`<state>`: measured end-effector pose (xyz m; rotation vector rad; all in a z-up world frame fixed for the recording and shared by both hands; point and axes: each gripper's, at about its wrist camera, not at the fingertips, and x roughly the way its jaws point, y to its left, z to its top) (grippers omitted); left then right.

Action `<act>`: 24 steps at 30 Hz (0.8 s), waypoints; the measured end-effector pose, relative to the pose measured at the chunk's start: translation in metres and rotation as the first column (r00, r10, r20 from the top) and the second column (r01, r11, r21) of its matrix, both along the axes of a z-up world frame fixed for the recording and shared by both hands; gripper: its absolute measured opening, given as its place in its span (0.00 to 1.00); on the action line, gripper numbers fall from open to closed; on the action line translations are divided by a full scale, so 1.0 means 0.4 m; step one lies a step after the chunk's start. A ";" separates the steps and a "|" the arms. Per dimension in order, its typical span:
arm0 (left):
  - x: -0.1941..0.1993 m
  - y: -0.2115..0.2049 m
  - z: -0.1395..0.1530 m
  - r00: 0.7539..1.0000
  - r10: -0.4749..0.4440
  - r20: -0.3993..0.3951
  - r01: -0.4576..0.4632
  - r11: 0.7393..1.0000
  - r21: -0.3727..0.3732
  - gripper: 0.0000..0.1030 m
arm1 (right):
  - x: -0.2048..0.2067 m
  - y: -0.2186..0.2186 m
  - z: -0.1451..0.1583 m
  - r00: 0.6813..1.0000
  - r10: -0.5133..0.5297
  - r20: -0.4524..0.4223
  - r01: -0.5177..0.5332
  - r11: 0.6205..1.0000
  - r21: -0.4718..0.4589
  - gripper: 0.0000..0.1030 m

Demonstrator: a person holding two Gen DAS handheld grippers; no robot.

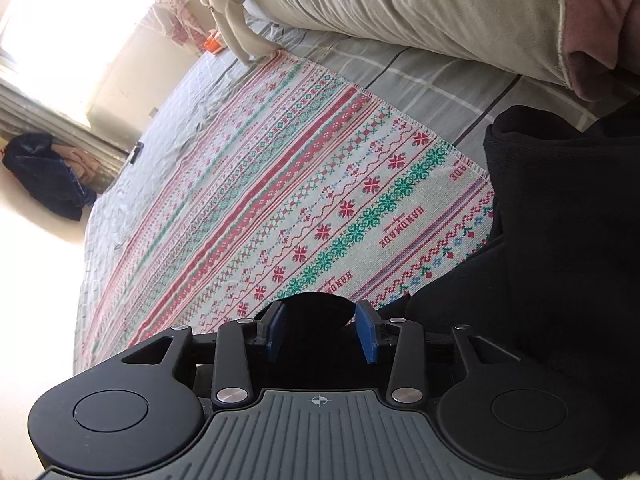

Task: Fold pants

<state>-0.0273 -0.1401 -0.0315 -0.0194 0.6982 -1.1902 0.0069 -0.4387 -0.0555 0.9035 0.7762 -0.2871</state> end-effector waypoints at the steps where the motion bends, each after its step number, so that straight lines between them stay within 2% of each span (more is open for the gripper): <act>1: -0.020 -0.010 -0.009 1.000 -0.021 -0.001 0.021 1.000 0.011 0.17 | -0.011 -0.007 0.005 1.000 -0.008 0.007 0.008 1.000 -0.002 0.41; 6: -0.095 -0.032 -0.061 0.998 -0.065 -0.007 0.065 0.996 0.060 0.17 | -0.063 -0.032 0.018 0.999 -0.023 0.040 0.022 0.999 0.030 0.42; 9: -0.106 -0.023 -0.060 0.999 -0.036 -0.001 0.036 0.998 0.050 0.17 | -0.075 -0.031 0.017 0.999 0.007 0.053 -0.011 0.998 0.063 0.42; 14: -0.099 -0.009 -0.034 0.997 0.027 0.066 -0.029 0.999 0.038 0.17 | -0.074 -0.020 0.013 0.999 0.033 0.031 -0.035 0.997 0.070 0.42; 20: -0.076 0.034 0.005 0.976 0.186 0.111 -0.181 0.982 -0.048 0.17 | -0.078 -0.014 0.020 0.999 0.034 0.021 -0.035 0.996 0.078 0.42; 24: -0.055 0.042 0.052 0.957 0.243 0.156 -0.228 0.967 -0.110 0.17 | -0.080 -0.010 0.028 1.000 0.025 0.002 -0.025 0.997 0.074 0.42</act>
